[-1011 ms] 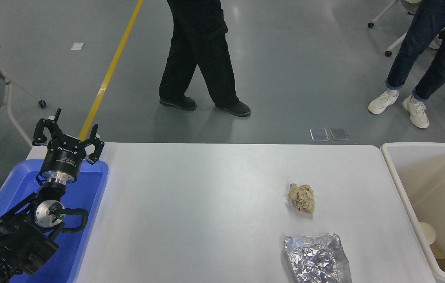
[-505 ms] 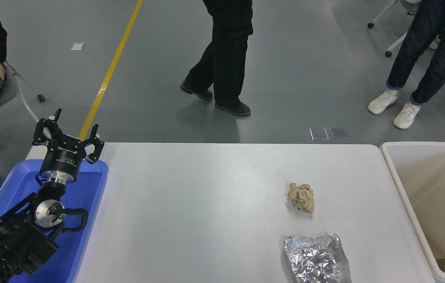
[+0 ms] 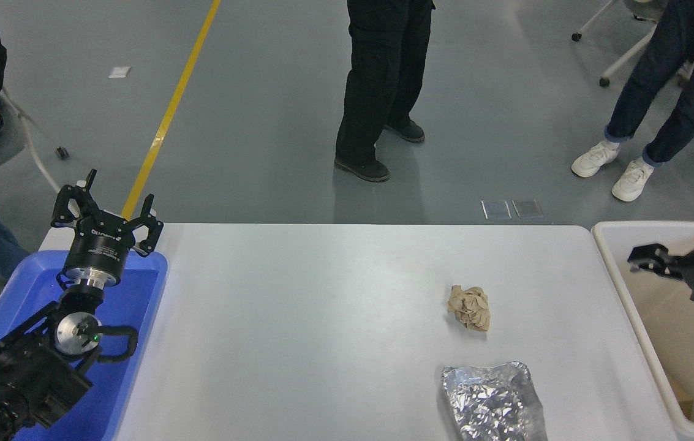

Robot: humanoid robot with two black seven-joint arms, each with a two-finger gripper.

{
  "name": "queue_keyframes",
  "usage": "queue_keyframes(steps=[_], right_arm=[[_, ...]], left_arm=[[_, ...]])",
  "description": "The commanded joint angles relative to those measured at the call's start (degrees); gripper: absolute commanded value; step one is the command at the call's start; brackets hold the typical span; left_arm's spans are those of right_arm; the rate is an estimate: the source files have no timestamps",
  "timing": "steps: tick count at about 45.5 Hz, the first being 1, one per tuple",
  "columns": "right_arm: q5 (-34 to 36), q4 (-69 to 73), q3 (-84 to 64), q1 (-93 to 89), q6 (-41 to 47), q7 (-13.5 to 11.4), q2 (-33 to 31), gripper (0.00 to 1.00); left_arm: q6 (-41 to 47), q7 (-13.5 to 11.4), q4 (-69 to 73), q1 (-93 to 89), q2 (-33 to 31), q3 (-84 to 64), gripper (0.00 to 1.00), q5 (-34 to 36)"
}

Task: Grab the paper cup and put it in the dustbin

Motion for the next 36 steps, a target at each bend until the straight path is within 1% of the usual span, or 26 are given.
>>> queue_keyframes(steps=[1, 5, 10, 17, 23, 36], right_arm=[[2.6, 2.5, -1.7, 16.7, 18.5, 0.0, 6.9, 1.0], [4.0, 2.5, -1.4, 19.0, 18.5, 0.0, 10.3, 1.0], [4.0, 2.6, -0.6, 20.9, 18.5, 0.0, 13.8, 1.0], [4.1, 2.9, 1.2, 21.9, 18.5, 0.0, 16.2, 1.0], [4.0, 2.9, 1.4, 22.2, 18.5, 0.0, 21.9, 1.0], [3.9, 2.5, 0.9, 23.1, 18.5, -0.1, 25.6, 1.0]], left_arm=[[0.0, 0.0, 0.0, 0.0, 0.0, -0.1, 0.98, 0.0], [0.0, 0.0, 0.0, 0.0, 0.0, -0.1, 0.98, 0.0], [0.0, 0.0, -0.1, 0.0, 0.0, -0.1, 0.98, 0.0], [0.0, 0.0, 0.0, 0.0, 0.0, -0.1, 0.98, 0.0], [0.1, 0.0, -0.1, 0.0, 0.0, -0.1, 0.98, 0.0], [0.1, 0.0, -0.1, 0.0, 0.0, 0.0, 0.98, 0.0]])
